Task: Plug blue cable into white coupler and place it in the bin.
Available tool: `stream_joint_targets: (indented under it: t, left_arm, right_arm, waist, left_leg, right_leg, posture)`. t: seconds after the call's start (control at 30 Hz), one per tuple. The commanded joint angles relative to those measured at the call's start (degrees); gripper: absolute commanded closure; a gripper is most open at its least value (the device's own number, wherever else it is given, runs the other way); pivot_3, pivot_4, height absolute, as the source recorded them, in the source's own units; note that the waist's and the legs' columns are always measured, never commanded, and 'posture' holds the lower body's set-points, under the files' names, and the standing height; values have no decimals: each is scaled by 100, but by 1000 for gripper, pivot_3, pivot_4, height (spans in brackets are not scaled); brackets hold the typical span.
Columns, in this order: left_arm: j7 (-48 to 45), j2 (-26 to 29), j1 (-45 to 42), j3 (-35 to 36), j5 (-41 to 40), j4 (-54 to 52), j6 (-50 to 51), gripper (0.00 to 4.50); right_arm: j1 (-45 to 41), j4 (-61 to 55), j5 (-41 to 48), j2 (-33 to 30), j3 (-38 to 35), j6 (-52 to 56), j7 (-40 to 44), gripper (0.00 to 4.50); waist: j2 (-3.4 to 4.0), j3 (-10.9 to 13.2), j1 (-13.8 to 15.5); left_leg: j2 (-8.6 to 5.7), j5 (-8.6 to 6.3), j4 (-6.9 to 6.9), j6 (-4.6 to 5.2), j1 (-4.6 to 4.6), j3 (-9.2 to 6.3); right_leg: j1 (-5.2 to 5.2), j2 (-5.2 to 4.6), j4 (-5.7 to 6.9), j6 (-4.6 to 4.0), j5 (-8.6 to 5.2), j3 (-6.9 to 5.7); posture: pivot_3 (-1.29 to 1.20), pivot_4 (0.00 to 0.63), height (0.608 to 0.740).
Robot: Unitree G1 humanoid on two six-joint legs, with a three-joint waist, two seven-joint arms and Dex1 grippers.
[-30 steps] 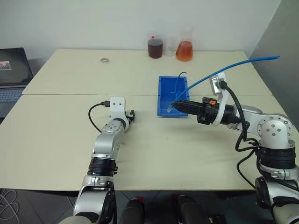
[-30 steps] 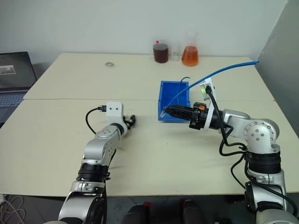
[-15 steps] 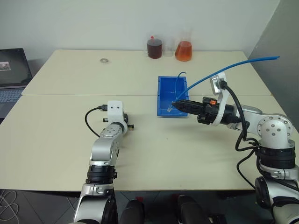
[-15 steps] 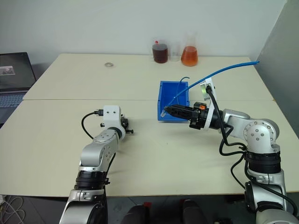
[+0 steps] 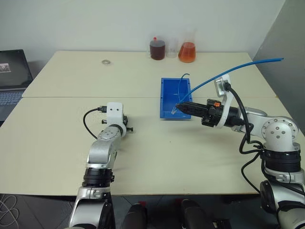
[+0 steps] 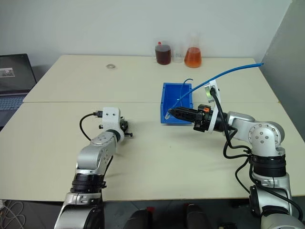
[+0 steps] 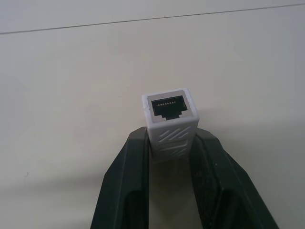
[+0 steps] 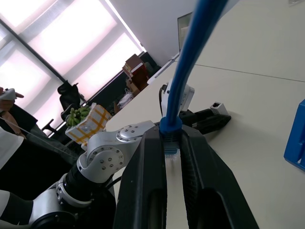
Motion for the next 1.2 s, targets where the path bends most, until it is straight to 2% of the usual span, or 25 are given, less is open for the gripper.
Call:
stream_joint_targets:
  t: [0.03, 0.17, 0.23, 0.3, 0.47, 0.7, 0.83, 1.2]
  left_arm:
    - [-1730, 773, 363, -267, -450, -593, -279, 3646]
    - [-4003, 1790, 799, -261, -1262, -1042, -909, 3646]
    - [-5353, 2473, 1029, -554, -1230, -1001, -1785, 3646]
    - [-5967, 2733, 1070, -739, -1158, -862, -2332, 3646]
    - [-7135, 2551, 654, -1071, -1253, -298, -3269, 3646]
    - [-7873, 1652, -471, -1785, -437, 1978, -5285, 3646]
    - [-8174, 1428, -721, -1925, -212, 2866, -6147, 3646]
    - [-8166, 1260, -821, -1824, -153, 3522, -6549, 3646]
  right_arm:
    - [-86, -166, 51, -71, -180, -80, 126, 4365]
    - [-100, -220, -40, -202, -146, -91, 221, 4365]
    - [-74, -367, -203, -313, -6, -137, 360, 4365]
    - [-64, -432, -283, -349, 67, -158, 447, 4365]
    - [-46, -554, -597, -417, 303, -307, 691, 4365]
    - [139, -710, -1196, -445, 752, -704, 1020, 4365]
    - [254, -824, -1574, -422, 1023, -1026, 1204, 4365]
    - [715, -861, -2974, -282, 2113, -2467, 1843, 4365]
  waist:
    - [0, 0, -3]
    - [1, 1, 26]
    - [2, 2, 28]
    - [7, 5, 35]
    - [7, 5, 49]
    - [7, 5, 35]
    - [7, 5, -11]
    - [7, 4, -23]
  left_leg:
    - [0, 0, -1, 0, 0, 0]
    - [1, 1, -3, -1, -7, -1]
    - [1, 0, -3, -1, -9, -1]
    - [0, 0, -5, -1, -9, -1]
    - [0, -1, -3, 1, -11, 0]
    - [0, -1, -1, 2, -11, -1]
    - [1, -1, -2, 3, -13, -1]
    - [3, -1, 3, 4, -9, -6]
  right_leg:
    - [0, 0, -1, 0, 0, -1]
    - [-4, 0, -10, -1, -1, -6]
    - [-4, -1, -14, -1, -1, -7]
    - [-4, 0, -17, -3, -2, -8]
    - [-3, -1, -19, -2, -2, -8]
    - [-3, 3, -17, -2, -2, -10]
    - [-7, 6, -14, -2, -2, -8]
    - [-5, 8, -6, -2, -2, -11]
  posture:
    - [0, 150, 740]
    - [0, 150, 740]
    - [0, 150, 740]
    - [0, 150, 740]
    - [0, 150, 740]
    - [0, 150, 740]
    - [0, 150, 740]
    - [0, 150, 740]
